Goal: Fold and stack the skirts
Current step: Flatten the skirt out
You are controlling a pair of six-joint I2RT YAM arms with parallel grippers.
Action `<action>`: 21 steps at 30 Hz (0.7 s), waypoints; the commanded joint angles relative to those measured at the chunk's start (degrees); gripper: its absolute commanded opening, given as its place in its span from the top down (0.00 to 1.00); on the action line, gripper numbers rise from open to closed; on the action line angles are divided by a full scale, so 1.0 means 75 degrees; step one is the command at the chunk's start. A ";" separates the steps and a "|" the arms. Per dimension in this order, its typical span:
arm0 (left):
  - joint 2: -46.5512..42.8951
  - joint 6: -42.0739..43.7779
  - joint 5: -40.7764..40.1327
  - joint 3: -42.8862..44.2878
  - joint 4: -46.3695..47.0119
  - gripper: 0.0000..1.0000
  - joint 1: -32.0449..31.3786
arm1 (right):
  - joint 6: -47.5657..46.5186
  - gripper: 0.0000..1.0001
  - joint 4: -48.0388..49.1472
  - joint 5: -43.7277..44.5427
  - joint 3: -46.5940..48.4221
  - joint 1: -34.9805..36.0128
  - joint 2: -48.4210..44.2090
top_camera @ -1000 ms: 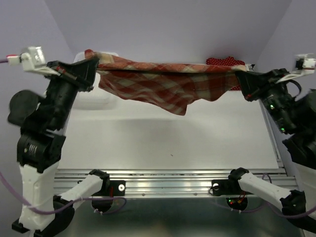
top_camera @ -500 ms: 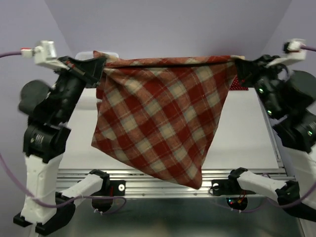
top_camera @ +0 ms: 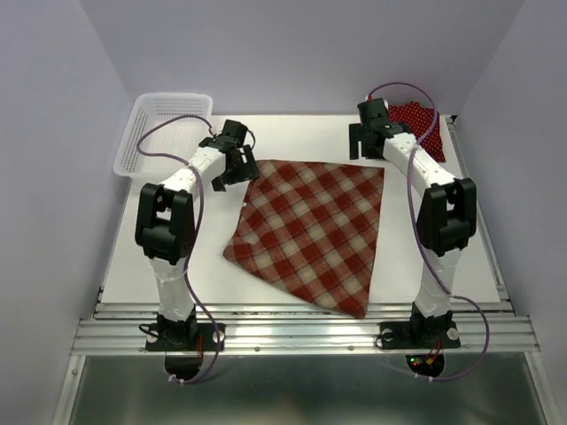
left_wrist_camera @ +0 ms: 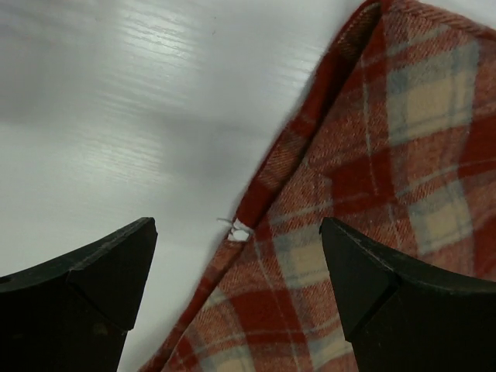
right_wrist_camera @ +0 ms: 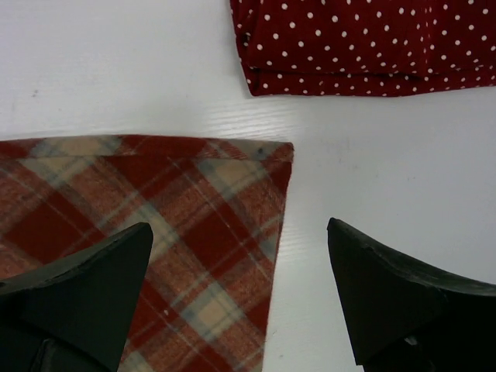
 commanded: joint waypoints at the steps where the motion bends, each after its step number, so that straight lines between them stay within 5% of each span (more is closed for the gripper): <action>1: -0.1588 0.0182 -0.0028 0.0743 0.0389 0.01 -0.0099 | 0.0244 0.00 -0.0301 -0.0299 0.1132 0.0080 -0.0670; 12: -0.2936 -0.0005 0.1236 -0.2104 0.1375 0.01 -0.0730 | 0.2177 0.00 0.1502 -0.3768 -0.4875 0.0220 -0.4359; 21: -0.2985 -0.0274 0.2469 -0.3863 0.2723 0.01 -0.1154 | 0.2331 0.00 0.2207 -0.4216 -0.6276 0.0302 -0.4317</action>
